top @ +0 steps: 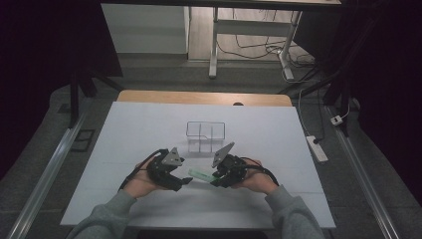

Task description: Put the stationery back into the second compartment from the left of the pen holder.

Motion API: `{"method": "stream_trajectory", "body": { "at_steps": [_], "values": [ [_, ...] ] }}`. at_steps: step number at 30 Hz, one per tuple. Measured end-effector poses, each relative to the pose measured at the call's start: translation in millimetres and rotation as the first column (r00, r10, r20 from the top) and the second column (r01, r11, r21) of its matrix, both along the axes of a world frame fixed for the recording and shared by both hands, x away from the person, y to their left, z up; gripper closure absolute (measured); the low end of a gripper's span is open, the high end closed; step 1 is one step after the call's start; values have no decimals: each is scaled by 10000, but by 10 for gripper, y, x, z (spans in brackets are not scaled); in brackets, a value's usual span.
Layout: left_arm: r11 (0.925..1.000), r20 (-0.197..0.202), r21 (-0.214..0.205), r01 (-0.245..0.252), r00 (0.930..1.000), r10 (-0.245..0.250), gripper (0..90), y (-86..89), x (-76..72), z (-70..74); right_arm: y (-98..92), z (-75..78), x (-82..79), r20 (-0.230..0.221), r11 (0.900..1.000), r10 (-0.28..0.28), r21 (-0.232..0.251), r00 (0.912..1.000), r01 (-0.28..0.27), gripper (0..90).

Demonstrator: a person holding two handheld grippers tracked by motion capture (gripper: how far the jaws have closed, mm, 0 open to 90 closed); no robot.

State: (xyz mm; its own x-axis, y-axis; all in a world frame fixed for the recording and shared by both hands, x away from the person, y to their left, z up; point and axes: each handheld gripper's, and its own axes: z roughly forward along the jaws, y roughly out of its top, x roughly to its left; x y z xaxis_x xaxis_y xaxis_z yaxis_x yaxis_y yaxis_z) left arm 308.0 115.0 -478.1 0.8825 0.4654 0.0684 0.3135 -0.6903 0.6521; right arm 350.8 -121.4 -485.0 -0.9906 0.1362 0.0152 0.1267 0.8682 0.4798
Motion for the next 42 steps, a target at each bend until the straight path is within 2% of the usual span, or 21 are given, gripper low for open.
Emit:
{"method": "stream_trajectory", "body": {
  "at_steps": [7,8,12,15,20,25,27,28,29,30,31,32,33,34,35,37,40,41,42],
  "values": [
    [9980,-50,382,498,9988,-497,268,-150,44,-13,65,-19,-2,25,9991,409,-147,9992,-408,667],
    [9972,-94,432,613,9981,-610,272,-177,47,-23,68,-11,-13,-76,9991,344,-241,9994,-346,667],
    [9899,-146,867,1122,9937,-1113,300,-271,54,-55,107,-13,-17,3,9977,617,-270,9981,-617,667],
    [9851,-280,979,1414,9899,-1393,338,-326,50,-79,133,-11,-47,-132,9967,672,-447,9977,-677,667],
    [9730,-424,1294,1913,9814,-1873,404,-380,45,-121,162,2,-74,-111,9944,946,-469,9955,-950,667],
    [9636,-503,1340,2312,9727,-2264,531,-414,20,-140,168,34,-82,-90,9914,1218,-472,9925,-1221,667],
    [9585,-599,1398,2486,9683,-2425,557,-420,13,-150,171,39,-104,-8,9890,1343,-622,9909,-1341,666],
    [9552,-702,1430,2592,9653,-2514,568,-425,5,-161,175,35,-105,78,9865,1520,-624,9883,-1513,666],
    [9523,-716,1477,2669,9633,-2588,578,-426,4,-164,176,37,-124,-16,9863,1472,-751,9891,-1470,666],
    [9478,-852,1487,2821,9585,-2720,589,-431,-4,-176,179,31,-122,52,9846,1597,-735,9872,-1589,665],
    [9453,-829,1550,2869,9573,-2769,605,-435,-10,-181,182,33,-124,128,9802,1813,-833,9834,-1796,663],
    [9409,-868,1589,2992,9535,-2885,620,-441,-14,-189,179,28,-140,-118,9811,1750,-817,9845,-1754,659],
    [9375,-937,1634,3074,9508,-2954,636,-452,-29,-202,179,28,-142,46,9796,1838,-832,9829,-1828,652],
    [9293,-926,1868,3188,9474,-3064,649,-460,-31,-209,173,34,-150,33,9810,1787,-771,9839,-1779,652],
    [9295,-935,1879,3173,9478,-3047,651,-464,-32,-214,165,51,-150,-159,9832,1666,-728,9859,-1674,654],
    [9309,-994,1770,3194,9468,-3060,652,-459,-24,-213,156,58,-129,-75,9831,1740,-572,9847,-1741,653],
    [9460,-909,1532,2858,9573,-2745,654,-423,-10,-204,145,59,-116,257,9855,1681,-257,9854,-1674,640],
    [9472,-945,1456,2856,9571,-2741,654,-411,1,-201,136,79,-114,344,9898,1421,-174,9893,-1415,637],
    [9533,-878,1410,2672,9625,-2568,655,-390,11,-196,129,78,-109,391,9924,1224,89,9917,-1228,636]
  ]
}}
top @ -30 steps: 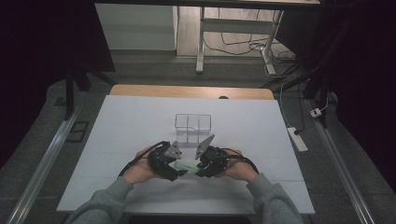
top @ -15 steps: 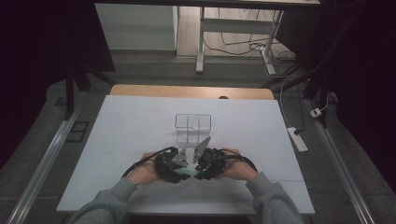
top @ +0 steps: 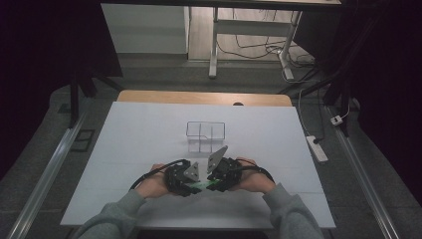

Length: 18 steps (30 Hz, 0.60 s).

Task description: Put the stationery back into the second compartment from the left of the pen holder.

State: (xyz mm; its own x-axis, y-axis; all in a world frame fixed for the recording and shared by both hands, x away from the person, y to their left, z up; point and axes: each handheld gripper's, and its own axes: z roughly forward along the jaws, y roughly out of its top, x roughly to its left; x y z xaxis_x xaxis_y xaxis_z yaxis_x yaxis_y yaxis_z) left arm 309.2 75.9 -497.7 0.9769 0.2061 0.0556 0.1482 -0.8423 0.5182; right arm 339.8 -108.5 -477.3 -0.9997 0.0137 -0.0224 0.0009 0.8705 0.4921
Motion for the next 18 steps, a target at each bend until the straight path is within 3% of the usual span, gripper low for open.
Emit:
{"method": "stream_trajectory", "body": {
  "at_steps": [2,6,11,18],
  "values": [
    [9997,73,-163,-205,9998,206,655,45,28,8,-39,43,20,-43,9975,-570,420,9984,571,568],
    [9945,330,-528,-906,9952,925,655,145,72,34,-140,102,66,53,9786,-1533,1397,9882,1511,467],
    [9837,556,-972,-1510,9861,1568,654,256,100,65,-258,146,116,134,9395,-2605,2339,9654,2502,417],
    [9606,297,-1811,-2108,9751,2196,654,396,142,71,-375,174,150,1,8843,-3632,3149,9317,3447,401]
  ]
}}
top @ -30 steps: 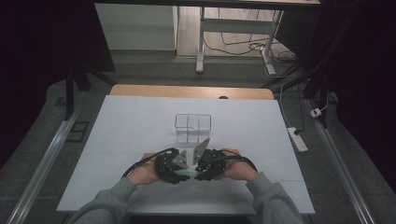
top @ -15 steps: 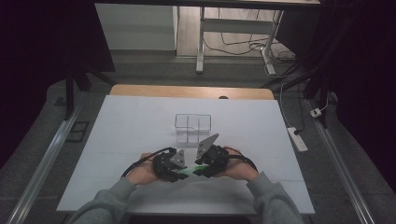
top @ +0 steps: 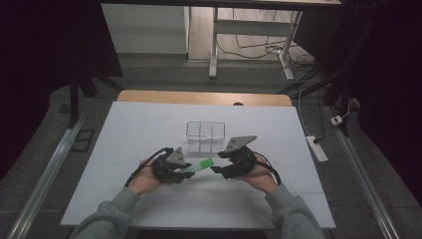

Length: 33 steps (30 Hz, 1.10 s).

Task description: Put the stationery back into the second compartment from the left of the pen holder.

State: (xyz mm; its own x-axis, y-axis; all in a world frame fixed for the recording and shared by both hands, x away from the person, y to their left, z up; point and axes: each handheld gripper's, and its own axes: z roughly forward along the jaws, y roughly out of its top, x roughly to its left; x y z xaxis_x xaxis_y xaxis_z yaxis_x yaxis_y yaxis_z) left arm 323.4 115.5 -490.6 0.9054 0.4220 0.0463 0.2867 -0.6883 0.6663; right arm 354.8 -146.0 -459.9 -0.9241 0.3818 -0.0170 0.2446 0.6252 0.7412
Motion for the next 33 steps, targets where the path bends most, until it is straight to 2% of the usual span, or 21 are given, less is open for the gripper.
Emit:
{"method": "stream_trajectory", "body": {
  "at_steps": [6,14,28,33],
  "values": [
    [9960,312,-630,-641,9973,661,654,71,-5,28,-66,-19,13,62,9969,-617,485,9981,613,385],
    [9832,683,-1485,-1065,9907,1176,653,84,-41,60,-48,-40,-5,-64,9928,-742,934,9972,744,368],
    [9778,1187,-1853,-975,9856,1208,653,-39,-102,23,30,-72,-21,-424,9837,-878,1536,9952,933,366],
    [9814,1294,-1705,-876,9854,1105,653,-109,-120,-6,73,-91,-22,-594,9807,-860,1709,9945,950,370]
  ]
}}
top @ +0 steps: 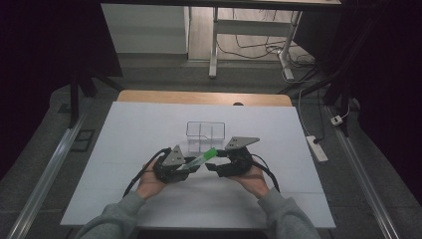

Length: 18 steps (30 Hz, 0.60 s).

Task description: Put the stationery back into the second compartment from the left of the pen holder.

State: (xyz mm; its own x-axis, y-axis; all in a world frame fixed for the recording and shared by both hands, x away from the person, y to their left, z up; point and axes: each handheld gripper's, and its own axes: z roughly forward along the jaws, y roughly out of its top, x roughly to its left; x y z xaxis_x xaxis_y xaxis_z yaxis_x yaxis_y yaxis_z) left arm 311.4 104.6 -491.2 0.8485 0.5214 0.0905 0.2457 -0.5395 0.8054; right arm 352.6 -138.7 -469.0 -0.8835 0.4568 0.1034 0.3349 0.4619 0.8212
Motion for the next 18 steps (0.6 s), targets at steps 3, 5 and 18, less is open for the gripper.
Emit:
{"method": "stream_trajectory", "body": {
  "at_steps": [3,5,18],
  "values": [
    [9999,61,124,-65,10000,64,652,-48,-2,-33,20,-2,-4,-48,9998,-79,178,10000,80,381],
    [9997,102,204,-97,9999,95,652,-81,-2,-52,20,-3,4,-162,9992,-283,286,9995,288,408],
    [9963,92,835,-219,9997,212,649,-213,21,-128,17,6,35,-1216,9878,163,1557,9924,29,696]
  ]
}}
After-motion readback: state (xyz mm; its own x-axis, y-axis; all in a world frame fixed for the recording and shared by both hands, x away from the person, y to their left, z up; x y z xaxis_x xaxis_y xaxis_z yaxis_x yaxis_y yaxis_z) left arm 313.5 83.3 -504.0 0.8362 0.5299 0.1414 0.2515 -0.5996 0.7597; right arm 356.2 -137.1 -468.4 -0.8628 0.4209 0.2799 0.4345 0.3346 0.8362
